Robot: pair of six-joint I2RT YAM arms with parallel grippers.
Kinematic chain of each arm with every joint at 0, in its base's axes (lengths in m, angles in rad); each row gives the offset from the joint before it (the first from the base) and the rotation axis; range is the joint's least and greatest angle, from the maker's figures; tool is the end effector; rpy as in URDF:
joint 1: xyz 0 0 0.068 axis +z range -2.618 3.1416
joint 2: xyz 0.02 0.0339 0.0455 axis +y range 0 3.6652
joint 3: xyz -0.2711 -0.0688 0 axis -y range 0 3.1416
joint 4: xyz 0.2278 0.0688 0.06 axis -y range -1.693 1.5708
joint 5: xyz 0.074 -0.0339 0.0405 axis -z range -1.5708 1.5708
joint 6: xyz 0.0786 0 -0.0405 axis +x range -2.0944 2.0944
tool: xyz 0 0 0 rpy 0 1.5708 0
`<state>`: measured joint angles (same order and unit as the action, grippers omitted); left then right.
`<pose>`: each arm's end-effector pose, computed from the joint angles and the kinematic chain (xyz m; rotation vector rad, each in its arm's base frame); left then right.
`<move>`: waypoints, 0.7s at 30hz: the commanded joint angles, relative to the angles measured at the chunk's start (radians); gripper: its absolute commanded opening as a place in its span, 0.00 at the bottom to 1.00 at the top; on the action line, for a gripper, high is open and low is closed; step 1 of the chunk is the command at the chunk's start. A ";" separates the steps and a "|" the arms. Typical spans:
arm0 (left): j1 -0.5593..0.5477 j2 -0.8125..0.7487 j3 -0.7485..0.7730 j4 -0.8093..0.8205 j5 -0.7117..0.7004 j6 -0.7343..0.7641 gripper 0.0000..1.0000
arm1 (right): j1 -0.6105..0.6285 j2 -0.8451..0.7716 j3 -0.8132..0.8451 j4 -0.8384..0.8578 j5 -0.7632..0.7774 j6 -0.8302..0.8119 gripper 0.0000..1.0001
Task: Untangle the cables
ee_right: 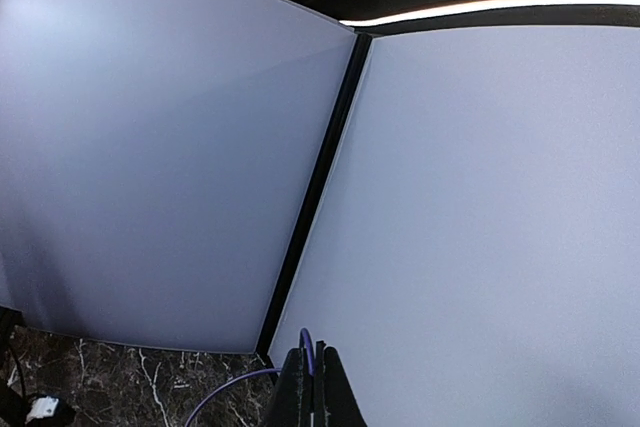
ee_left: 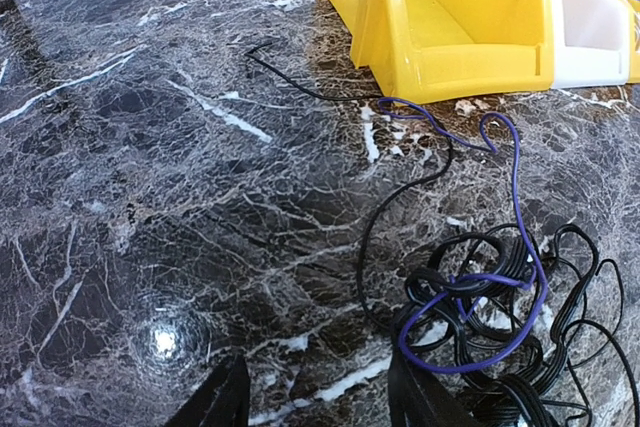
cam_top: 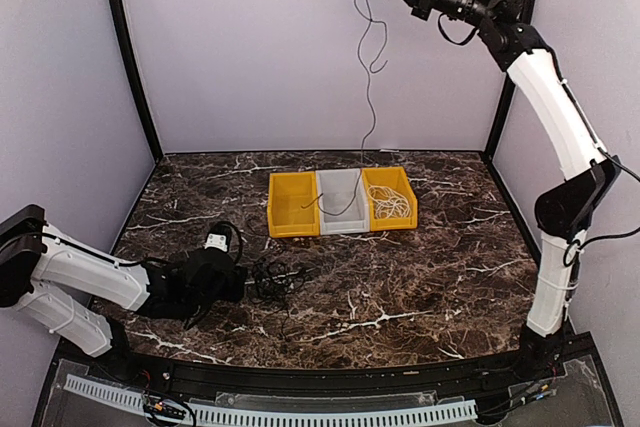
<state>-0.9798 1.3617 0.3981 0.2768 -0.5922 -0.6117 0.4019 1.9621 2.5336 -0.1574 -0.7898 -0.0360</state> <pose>0.1761 -0.1837 0.1376 0.0869 2.1344 -0.2634 0.3472 0.2082 0.5898 -0.9367 0.9334 0.7674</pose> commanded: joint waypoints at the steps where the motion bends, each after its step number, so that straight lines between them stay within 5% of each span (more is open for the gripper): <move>1: 0.001 -0.006 0.016 -0.027 -0.010 -0.013 0.49 | 0.018 0.038 -0.052 0.006 0.081 -0.077 0.00; 7: 0.001 -0.024 -0.020 -0.022 -0.007 -0.033 0.49 | 0.021 0.052 -0.107 0.003 0.149 -0.120 0.00; 21: 0.001 -0.062 -0.090 0.021 0.001 -0.081 0.49 | 0.088 0.053 -0.624 -0.042 0.162 -0.176 0.00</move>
<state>-0.9798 1.3453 0.3439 0.2844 -0.5842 -0.6708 0.4644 2.0254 1.9820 -0.1894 -0.6277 -0.1757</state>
